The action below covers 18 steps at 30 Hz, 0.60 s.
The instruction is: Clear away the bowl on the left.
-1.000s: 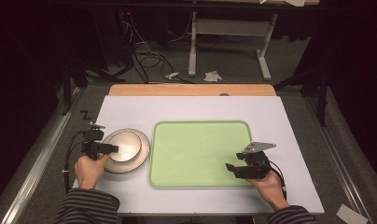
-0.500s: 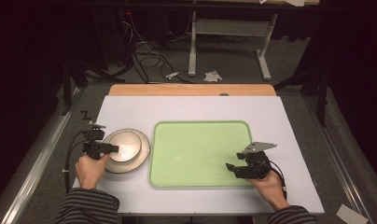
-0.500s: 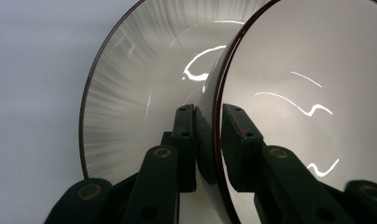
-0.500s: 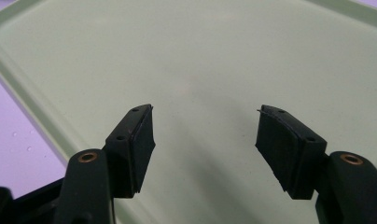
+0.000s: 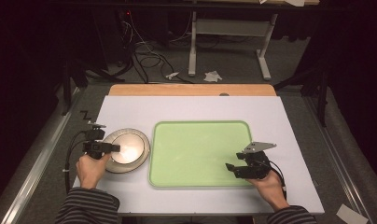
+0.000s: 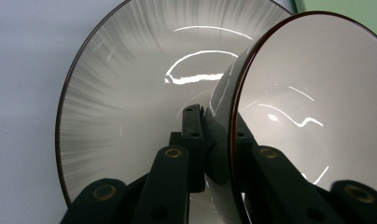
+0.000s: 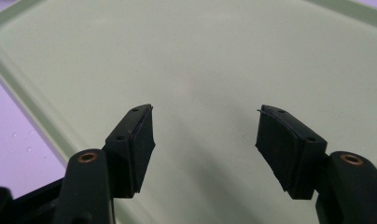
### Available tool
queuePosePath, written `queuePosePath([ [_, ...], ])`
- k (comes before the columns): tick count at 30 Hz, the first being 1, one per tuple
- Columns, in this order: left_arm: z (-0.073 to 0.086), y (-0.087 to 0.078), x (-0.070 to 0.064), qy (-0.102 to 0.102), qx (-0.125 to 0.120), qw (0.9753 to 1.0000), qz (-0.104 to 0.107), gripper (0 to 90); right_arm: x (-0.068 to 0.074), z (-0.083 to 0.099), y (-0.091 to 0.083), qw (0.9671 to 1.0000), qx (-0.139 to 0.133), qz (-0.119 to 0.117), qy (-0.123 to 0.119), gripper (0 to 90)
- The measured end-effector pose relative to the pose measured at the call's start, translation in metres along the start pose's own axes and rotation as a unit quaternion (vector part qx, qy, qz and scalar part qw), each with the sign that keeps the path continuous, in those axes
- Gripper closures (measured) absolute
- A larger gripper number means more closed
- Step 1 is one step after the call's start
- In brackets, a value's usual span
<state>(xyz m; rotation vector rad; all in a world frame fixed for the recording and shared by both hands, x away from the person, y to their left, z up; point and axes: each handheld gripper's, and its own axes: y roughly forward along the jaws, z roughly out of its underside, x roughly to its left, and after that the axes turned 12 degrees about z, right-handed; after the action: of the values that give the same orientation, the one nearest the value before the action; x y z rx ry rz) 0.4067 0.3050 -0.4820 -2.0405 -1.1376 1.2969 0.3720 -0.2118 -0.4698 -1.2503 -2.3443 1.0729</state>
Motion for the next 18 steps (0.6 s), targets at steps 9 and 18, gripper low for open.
queuePosePath([
  [9,0.001,-0.005,-0.001,0.008,-0.01,0.9999,-0.001,82.4,0.0,0.0,-0.002,1.0,-0.002,0.001,0.003,38.2],
  [18,0.0,-0.022,-0.007,0.02,-0.047,0.9987,-0.004,82.4,-0.001,0.0,-0.004,1.0,-0.008,0.002,0.003,38.3],
])
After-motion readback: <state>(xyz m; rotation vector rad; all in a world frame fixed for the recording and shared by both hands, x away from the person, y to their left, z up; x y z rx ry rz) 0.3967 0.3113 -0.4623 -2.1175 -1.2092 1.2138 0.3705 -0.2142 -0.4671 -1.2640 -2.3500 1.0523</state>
